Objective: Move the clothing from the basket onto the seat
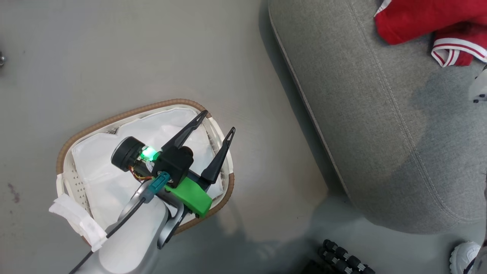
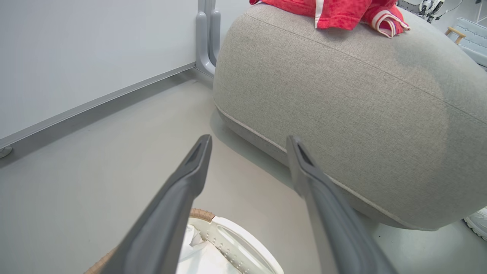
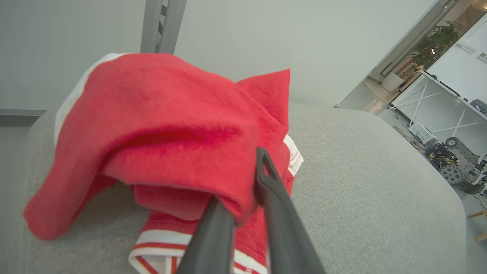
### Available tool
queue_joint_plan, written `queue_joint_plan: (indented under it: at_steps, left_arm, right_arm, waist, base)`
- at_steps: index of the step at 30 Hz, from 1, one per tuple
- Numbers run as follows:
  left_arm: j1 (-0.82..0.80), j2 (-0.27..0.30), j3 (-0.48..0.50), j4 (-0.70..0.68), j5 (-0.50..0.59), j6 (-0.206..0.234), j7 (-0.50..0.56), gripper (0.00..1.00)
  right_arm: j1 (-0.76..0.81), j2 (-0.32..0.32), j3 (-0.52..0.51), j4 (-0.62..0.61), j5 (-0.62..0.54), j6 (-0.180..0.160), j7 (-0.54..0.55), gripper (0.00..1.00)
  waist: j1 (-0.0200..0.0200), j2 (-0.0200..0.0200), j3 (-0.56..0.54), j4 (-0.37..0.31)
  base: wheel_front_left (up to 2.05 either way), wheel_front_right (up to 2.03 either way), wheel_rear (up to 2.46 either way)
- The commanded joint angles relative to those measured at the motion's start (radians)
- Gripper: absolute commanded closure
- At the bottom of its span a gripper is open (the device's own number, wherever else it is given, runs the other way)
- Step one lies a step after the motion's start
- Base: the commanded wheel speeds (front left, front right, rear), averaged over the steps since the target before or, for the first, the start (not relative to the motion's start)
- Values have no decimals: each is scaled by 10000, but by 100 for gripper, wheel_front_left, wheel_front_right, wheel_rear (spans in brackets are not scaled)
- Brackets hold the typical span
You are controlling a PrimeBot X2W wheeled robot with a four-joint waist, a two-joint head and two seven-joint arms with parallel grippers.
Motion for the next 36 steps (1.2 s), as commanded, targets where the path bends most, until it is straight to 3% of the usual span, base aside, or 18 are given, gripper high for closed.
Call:
queue_joint_plan:
  at_steps: [1, 9, 17, 23, 36]
  left_arm:
    - [110, 10, 25, 60, -33, -17, -7, 0]
    - [463, -340, 233, 187, -224, 16, -7, 0]
    - [968, -1016, 908, 233, -528, 8, -7, 0]
    - [1401, -1495, 1658, 119, -571, 7, -7, 0]
    - [2446, -1864, 3663, 323, -202, 155, -7, 0]
  right_arm:
    - [333, 72, 0, -121, -77, -14, -25, 0]
    - [1710, 582, 274, -804, 26, -14, -25, 0]
    - [2421, 344, 794, -1319, 241, -14, -25, 0]
    - [2412, 216, 1083, -1559, 446, -14, -25, 0]
    - [2753, 1367, 1772, -1596, 1008, -14, -25, 0]
  waist:
    - [-1, -1, -183, -59]
    - [-1, -1, -1147, -85]
    - [-1, -1, -2370, 225]
    - [-1, -1, -3289, 800]
    - [-1, -1, -4646, 2421]
  base:
    - [0, 0, 0]
    - [0, 0, 0]
    - [0, 0, 0]
    - [0, 0, 0]
    - [0, 0, 0]
